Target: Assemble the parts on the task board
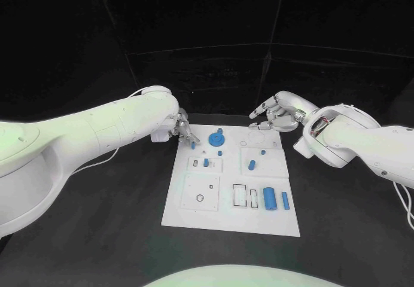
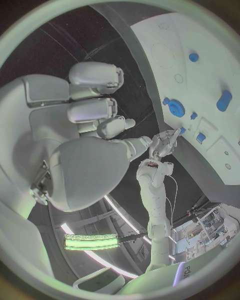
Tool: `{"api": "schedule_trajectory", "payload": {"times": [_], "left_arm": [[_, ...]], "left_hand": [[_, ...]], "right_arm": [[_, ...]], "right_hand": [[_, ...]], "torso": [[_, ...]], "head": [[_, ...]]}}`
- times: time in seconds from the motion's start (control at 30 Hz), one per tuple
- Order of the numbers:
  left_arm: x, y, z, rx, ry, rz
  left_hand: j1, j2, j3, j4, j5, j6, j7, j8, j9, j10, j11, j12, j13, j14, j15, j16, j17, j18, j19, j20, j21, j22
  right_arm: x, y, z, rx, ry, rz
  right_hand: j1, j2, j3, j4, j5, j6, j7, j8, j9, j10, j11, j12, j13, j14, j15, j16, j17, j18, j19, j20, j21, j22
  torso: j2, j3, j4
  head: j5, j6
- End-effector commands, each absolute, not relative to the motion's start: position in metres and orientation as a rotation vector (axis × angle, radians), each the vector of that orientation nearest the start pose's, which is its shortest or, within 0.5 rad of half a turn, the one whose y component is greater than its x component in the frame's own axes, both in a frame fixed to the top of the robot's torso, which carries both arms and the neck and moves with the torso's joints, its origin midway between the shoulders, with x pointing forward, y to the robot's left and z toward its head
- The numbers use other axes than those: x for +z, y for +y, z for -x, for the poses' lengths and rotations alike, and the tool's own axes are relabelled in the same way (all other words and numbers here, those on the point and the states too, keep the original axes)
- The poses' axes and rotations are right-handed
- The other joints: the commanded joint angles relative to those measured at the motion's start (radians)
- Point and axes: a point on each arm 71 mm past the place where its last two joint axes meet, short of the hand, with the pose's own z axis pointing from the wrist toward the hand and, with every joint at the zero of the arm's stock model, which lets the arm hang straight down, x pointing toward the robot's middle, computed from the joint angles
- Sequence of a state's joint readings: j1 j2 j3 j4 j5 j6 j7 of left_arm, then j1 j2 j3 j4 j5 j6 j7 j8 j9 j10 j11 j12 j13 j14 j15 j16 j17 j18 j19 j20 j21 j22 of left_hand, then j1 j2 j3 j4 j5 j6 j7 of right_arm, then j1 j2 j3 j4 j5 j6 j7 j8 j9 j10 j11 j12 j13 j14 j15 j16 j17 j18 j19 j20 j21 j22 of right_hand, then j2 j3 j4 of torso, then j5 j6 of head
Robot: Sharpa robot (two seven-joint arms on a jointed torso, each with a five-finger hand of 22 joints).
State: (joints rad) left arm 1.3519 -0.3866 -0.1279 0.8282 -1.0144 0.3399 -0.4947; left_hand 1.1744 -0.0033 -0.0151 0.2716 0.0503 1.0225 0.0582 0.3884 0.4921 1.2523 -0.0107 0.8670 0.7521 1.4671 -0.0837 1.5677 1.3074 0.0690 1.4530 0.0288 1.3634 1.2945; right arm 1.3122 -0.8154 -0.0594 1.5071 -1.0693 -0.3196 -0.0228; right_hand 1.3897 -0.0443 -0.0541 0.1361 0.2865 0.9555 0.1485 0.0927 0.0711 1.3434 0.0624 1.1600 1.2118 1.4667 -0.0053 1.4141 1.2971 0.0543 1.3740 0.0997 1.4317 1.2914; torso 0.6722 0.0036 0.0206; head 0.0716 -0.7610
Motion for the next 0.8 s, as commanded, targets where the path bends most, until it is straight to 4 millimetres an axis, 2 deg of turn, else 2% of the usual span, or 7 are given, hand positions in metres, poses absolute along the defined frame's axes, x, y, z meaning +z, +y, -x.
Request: {"api": "schedule_trajectory", "payload": {"times": [0.03, 0.37, 0.5, 0.67, 0.8], "left_arm": [[-0.2024, 0.1841, -0.5927, -0.193, 2.380, 0.199], [-0.2035, 0.1819, -0.5924, -0.200, 2.392, 0.188], [-0.2040, 0.1810, -0.5922, -0.203, 2.396, 0.183], [-0.2044, 0.1806, -0.5921, -0.205, 2.398, 0.181], [-0.2044, 0.1805, -0.5922, -0.205, 2.398, 0.181]], "left_hand": [[0.013, -0.001, 0.001, -0.009, -0.001, 0.006, -0.001, 0.001, -0.002, 0.000, -0.005, -0.004, -0.002, 0.104, 0.006, 0.003, 0.263, -0.006, 0.002, 0.004, 0.004, 0.002], [0.033, 0.005, 0.002, -0.017, -0.001, 0.008, -0.001, 0.001, -0.005, 0.001, -0.006, -0.004, -0.004, 0.104, 0.006, 0.003, 0.263, -0.007, 0.002, 0.004, 0.005, 0.004], [0.041, 0.009, 0.003, -0.020, -0.001, 0.010, -0.002, 0.000, -0.007, 0.002, -0.006, -0.004, -0.004, 0.104, 0.006, 0.003, 0.263, -0.006, 0.002, 0.003, 0.004, 0.003], [0.050, 0.013, 0.004, -0.024, -0.001, 0.012, -0.002, 0.000, -0.008, 0.003, -0.006, -0.002, -0.003, 0.104, 0.006, 0.003, 0.263, -0.007, 0.002, 0.003, 0.004, 0.004], [0.061, 0.021, 0.007, -0.029, -0.001, 0.015, -0.003, 0.000, -0.010, 0.005, -0.007, -0.001, -0.003, 0.104, 0.006, 0.003, 0.263, -0.007, 0.002, 0.003, 0.005, 0.006]], "right_arm": [[-0.1372, -0.1902, -0.5045, 0.890, 1.656, -0.109], [-0.1371, -0.1897, -0.5044, 0.892, 1.656, -0.108], [-0.1369, -0.1897, -0.5041, 0.893, 1.654, -0.107], [-0.1367, -0.1900, -0.5041, 0.894, 1.653, -0.107], [-0.1366, -0.1899, -0.5040, 0.895, 1.651, -0.107]], "right_hand": [[0.005, 0.011, -0.003, -0.005, 0.006, 0.003, 0.001, 0.003, -0.001, -0.004, -0.002, -0.005, 0.000, 0.048, -0.007, -0.006, 0.002, 0.011, -0.004, 0.000, -0.004, 0.000], [0.006, 0.012, -0.003, -0.005, 0.007, 0.004, 0.001, 0.003, -0.001, -0.003, -0.002, -0.005, 0.000, 0.048, -0.007, -0.006, 0.002, 0.011, -0.004, 0.000, -0.005, 0.000], [0.006, 0.013, -0.003, -0.005, 0.007, 0.004, 0.001, 0.003, -0.001, -0.004, -0.002, -0.005, 0.000, 0.048, -0.007, -0.006, 0.001, 0.011, -0.004, 0.000, -0.005, -0.001], [0.006, 0.013, -0.003, -0.005, 0.007, 0.004, 0.001, 0.003, -0.001, -0.004, -0.002, -0.005, 0.000, 0.048, -0.007, -0.006, 0.001, 0.011, -0.004, 0.000, -0.005, -0.001], [0.006, 0.013, -0.003, -0.005, 0.007, 0.004, 0.001, 0.003, -0.001, -0.004, -0.002, -0.005, 0.000, 0.048, -0.007, -0.006, 0.001, 0.011, -0.004, 0.000, -0.005, -0.001]], "torso": [[0.000, 0.0005, 0.0008], [0.001, -0.0001, 0.0003], [0.001, 0.0007, 0.0005], [0.000, -0.0002, 0.0013], [0.000, 0.0005, 0.0014]], "head": [[0.001, 0.000], [0.001, -0.003], [0.005, -0.011], [0.006, -0.015], [0.009, -0.018]]}}
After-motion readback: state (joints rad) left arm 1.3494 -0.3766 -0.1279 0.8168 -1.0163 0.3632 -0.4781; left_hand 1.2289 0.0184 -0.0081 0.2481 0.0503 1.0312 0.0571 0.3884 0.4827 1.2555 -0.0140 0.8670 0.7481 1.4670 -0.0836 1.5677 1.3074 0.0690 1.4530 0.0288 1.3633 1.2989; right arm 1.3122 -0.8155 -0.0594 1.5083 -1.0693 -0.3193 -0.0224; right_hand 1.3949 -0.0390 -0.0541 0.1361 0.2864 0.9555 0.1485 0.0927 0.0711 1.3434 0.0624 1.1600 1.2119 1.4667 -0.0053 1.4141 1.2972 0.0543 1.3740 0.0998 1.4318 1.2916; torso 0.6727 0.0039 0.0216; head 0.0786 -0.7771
